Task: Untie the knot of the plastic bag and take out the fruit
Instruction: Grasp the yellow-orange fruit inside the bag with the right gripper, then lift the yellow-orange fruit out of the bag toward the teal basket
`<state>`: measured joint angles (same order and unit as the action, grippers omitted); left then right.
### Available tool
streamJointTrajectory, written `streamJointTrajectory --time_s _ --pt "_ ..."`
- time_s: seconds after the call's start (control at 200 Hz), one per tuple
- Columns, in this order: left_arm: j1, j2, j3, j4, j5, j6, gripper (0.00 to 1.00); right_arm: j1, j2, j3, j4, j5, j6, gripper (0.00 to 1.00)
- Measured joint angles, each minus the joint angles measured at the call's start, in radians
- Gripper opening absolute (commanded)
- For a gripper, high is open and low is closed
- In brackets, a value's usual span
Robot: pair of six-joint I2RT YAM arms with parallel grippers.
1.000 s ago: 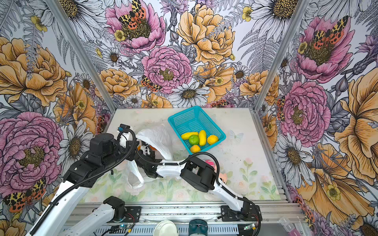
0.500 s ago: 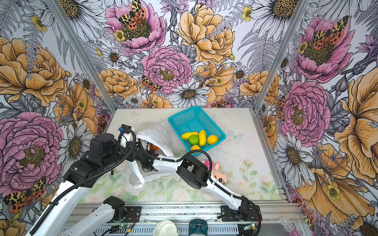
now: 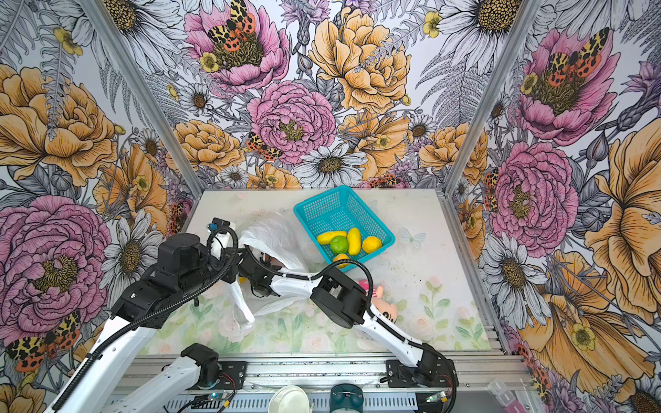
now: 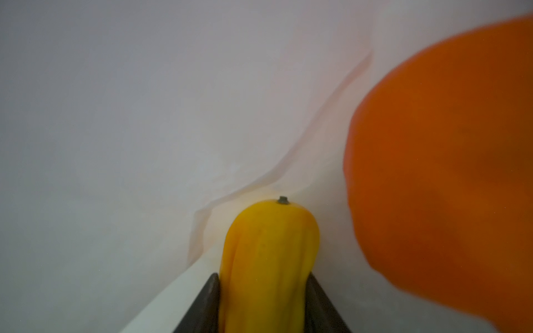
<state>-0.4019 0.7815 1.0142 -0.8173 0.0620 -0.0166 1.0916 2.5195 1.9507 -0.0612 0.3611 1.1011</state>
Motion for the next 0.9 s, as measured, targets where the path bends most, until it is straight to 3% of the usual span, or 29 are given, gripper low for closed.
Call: streamJointTrajectory --time_s 0.185,0.35,0.63,0.896 --pt "0.004 0.011 -0.008 -0.002 -0.058 0.0 0.0 0.0 -0.192 -0.339 0.155 -0.02 -0.073 0.37" --pt "0.016 0.024 -0.009 -0.002 -0.089 0.0 0.0 0.004 -0.332 -0.561 0.273 -0.011 -0.16 0.28" --pt "0.02 0.025 -0.009 -0.002 -0.102 0.0 0.0 0.021 -0.47 -0.718 0.419 0.005 -0.257 0.27" --pt "0.02 0.026 -0.013 -0.003 -0.126 0.0 0.0 0.117 -0.618 -0.793 0.47 0.05 -0.348 0.27"
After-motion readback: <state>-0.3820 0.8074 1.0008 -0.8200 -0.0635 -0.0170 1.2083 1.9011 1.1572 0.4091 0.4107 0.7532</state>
